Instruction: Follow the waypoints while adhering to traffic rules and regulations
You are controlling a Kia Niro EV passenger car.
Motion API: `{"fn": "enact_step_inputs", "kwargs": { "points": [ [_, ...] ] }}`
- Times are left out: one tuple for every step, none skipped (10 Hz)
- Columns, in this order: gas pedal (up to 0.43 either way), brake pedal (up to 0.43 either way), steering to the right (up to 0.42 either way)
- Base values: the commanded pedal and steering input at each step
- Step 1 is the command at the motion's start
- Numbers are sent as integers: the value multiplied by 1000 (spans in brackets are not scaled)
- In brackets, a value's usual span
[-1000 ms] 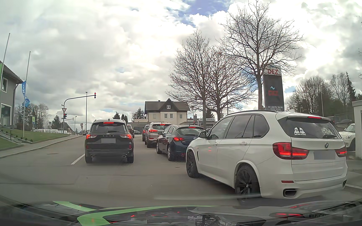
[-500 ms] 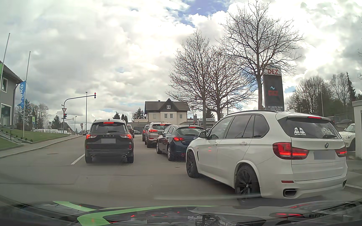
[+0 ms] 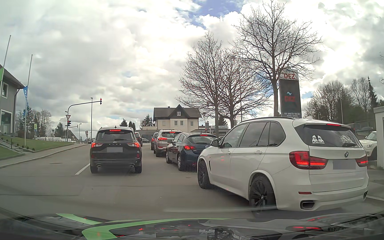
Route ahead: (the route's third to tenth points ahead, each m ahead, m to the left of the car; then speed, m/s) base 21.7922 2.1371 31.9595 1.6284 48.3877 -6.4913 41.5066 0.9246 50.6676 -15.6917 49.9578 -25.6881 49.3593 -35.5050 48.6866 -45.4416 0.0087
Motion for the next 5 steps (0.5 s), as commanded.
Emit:
{"fn": "enact_step_inputs", "kwargs": {
  "points": [
    [0,280,571],
    [0,280,571],
    [0,287,571],
    [0,287,571],
    [0,287,572]
  ]
}}
